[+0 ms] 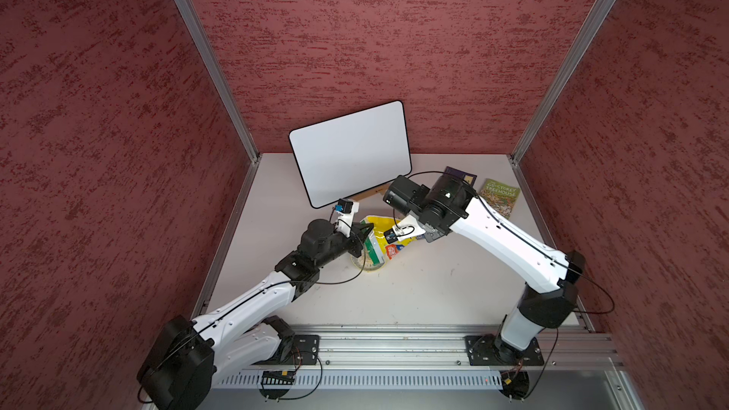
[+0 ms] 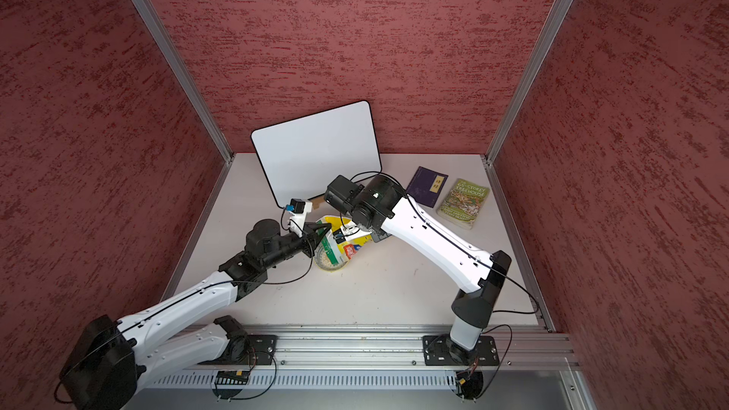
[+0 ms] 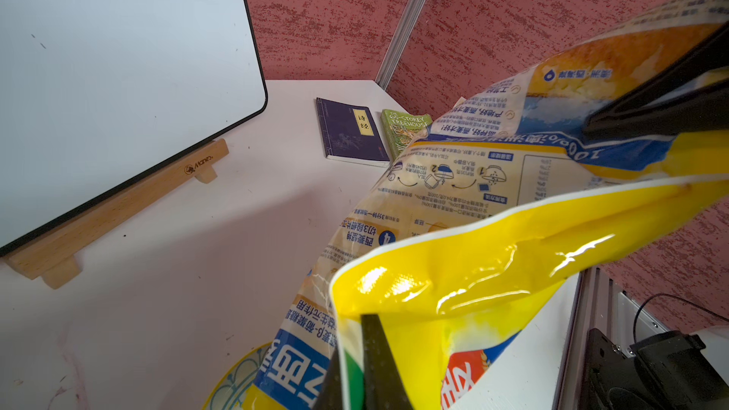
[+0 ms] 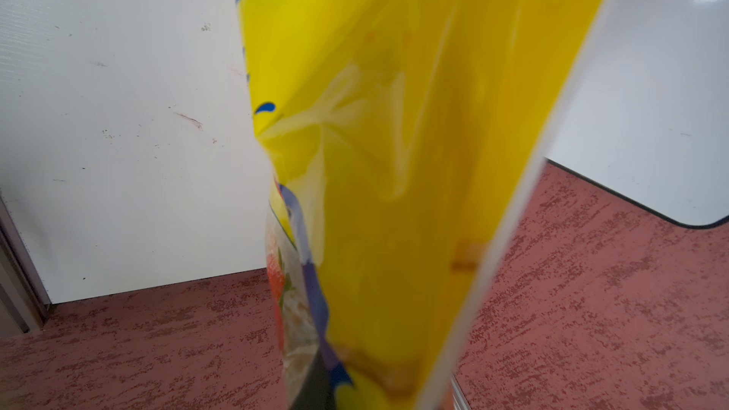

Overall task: Pour the oats into the breakfast bowl
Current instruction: Pour the oats into the bowl.

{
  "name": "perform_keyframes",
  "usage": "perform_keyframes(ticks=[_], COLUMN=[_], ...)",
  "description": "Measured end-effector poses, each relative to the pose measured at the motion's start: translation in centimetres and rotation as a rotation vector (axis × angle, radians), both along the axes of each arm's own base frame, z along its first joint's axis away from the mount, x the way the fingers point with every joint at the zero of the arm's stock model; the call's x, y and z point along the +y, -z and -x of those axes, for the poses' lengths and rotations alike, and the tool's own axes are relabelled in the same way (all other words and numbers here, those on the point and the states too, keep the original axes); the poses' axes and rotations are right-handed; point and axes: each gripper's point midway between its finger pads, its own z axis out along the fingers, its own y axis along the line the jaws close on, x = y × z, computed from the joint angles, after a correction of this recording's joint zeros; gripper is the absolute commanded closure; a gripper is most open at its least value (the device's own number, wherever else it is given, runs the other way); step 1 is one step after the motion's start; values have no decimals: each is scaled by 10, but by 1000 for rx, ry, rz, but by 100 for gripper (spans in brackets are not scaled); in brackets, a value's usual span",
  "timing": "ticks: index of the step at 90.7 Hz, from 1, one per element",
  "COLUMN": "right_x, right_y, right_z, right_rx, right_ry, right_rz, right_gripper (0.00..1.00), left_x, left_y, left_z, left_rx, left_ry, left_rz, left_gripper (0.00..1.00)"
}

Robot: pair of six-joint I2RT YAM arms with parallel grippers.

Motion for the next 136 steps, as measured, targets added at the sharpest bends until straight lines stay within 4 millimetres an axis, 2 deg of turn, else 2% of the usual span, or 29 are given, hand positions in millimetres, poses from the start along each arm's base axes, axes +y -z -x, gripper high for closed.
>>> perform_keyframes(ticks=[16,43,76,108,136], right_x=[0,5,1,-3,-15], right_y=[8,-7,-11,-8,-20], right_z=[2,-3,-3,-4,-2], right_rx=[19,-17,-31,-28,-59], right_ry=[4,-17,-26,-19,-14], right_rz=[5,-22,-7,2,-19], right_gripper=[100,100,100,100,100], left_x=[2,1,-2,-5,-14], left_y=[6,1,-2,4,-8], left_z=[0,0,0,-2,-5], left_rx=[10,-3,-13,0,-16], left_ry=[-6,-2,9,18,50], left_rz=[-9,2,13,12,35], left_gripper=[100,100,100,100,100])
